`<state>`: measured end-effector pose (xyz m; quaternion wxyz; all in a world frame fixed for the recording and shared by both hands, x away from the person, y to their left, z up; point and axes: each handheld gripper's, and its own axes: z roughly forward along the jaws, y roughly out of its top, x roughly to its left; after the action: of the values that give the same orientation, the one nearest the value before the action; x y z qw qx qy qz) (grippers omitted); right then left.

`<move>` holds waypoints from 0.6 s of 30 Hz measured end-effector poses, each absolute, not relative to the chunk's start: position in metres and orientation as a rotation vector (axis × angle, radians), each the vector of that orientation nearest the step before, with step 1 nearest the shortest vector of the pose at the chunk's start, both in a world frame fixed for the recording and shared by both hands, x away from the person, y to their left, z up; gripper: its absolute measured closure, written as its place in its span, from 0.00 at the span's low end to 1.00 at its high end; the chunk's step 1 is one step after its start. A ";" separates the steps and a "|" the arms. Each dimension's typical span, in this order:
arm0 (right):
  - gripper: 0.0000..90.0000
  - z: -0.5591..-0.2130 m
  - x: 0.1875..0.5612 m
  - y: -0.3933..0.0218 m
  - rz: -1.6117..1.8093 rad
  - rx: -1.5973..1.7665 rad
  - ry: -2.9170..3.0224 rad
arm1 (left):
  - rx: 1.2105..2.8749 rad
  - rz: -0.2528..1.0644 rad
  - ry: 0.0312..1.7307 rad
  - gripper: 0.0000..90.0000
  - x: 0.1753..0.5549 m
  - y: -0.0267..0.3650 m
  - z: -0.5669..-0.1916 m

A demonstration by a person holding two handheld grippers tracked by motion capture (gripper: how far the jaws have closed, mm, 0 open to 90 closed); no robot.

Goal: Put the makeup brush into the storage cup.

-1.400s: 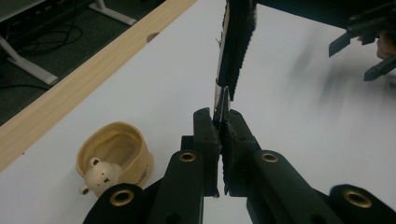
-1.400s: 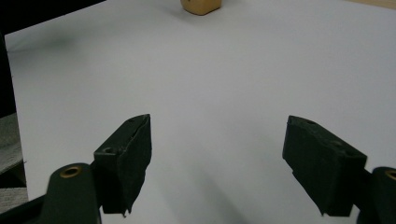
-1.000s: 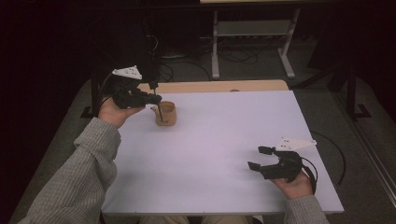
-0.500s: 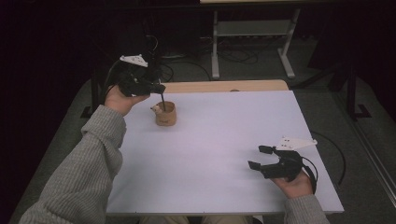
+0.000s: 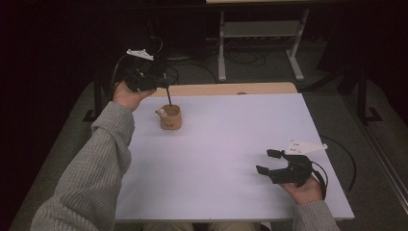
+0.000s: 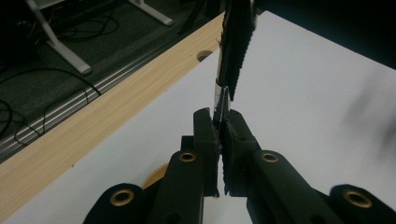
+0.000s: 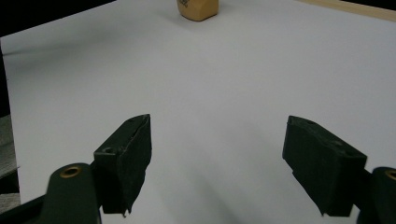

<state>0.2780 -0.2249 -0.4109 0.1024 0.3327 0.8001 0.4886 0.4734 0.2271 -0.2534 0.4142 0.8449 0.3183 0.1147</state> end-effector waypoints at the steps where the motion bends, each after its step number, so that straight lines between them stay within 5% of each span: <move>1: 0.25 -0.411 0.278 -0.225 1.442 0.982 2.362 | 2.123 0.288 0.800 0.95 0.473 0.227 -0.253; 18: 0.25 -0.412 0.279 -0.226 1.434 0.984 2.356 | 2.110 0.301 0.902 0.95 0.496 0.232 -0.278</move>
<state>0.2790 -0.2255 -0.4121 0.1067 0.3340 0.8000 0.4869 0.4956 0.2317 -0.2778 0.4020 0.8349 0.3567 0.1192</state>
